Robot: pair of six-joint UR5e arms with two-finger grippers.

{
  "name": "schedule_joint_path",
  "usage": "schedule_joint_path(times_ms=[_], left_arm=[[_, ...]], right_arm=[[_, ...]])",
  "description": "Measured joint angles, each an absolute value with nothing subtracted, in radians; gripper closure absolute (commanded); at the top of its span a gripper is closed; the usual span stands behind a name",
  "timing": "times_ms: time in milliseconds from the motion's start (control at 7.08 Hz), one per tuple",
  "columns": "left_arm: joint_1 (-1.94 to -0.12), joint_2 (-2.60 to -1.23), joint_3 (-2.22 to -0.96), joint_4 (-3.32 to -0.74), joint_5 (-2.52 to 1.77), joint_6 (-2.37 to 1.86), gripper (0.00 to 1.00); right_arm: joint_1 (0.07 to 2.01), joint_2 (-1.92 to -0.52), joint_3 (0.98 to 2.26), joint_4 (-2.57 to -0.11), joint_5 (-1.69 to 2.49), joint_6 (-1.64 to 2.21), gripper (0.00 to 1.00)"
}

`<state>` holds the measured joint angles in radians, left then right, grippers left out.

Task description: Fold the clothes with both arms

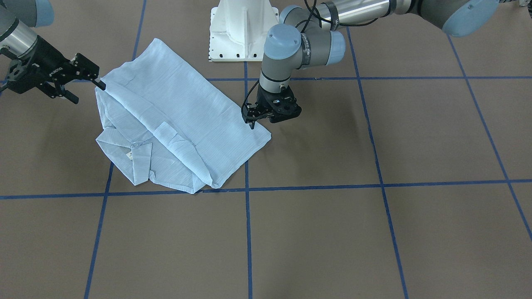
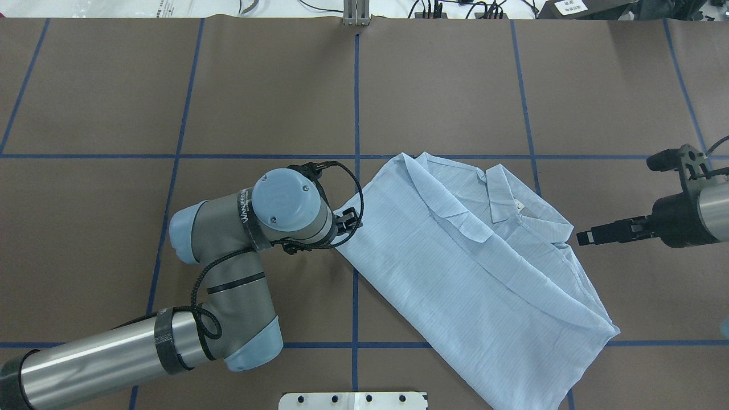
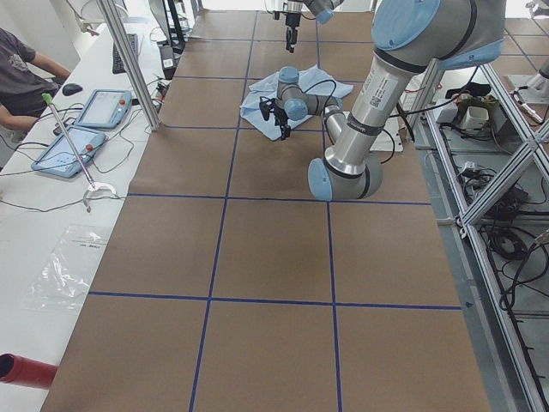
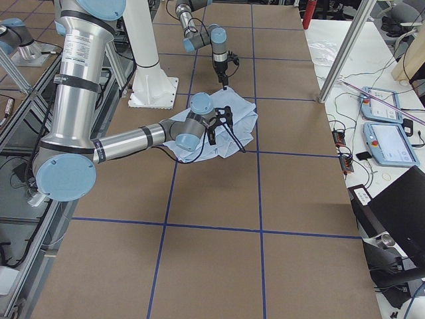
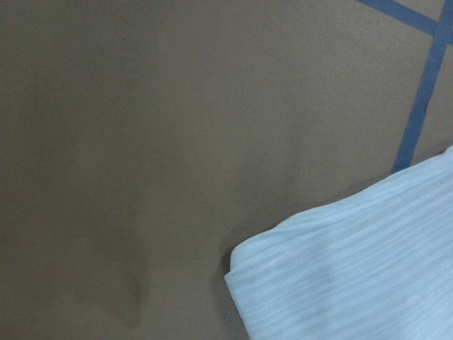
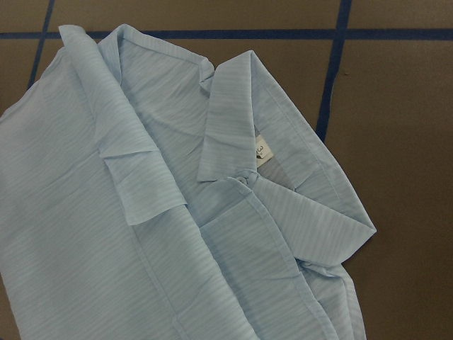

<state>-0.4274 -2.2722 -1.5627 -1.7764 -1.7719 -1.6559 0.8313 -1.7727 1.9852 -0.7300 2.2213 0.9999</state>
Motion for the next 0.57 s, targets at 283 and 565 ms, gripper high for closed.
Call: schedule_joint_path(times_ms=[283, 565], left_arm=[[-0.428, -2.275, -1.541, -1.801, -1.756, -1.654, 0.19], [-0.428, -2.278, -1.516, -1.836, -1.751, -1.654, 0.42]], right_arm=[[0.831, -1.772, 1.986, -0.730, 2.222, 1.003, 0.00], [0.831, -1.772, 1.986, -0.730, 2.224, 1.007, 0.00]])
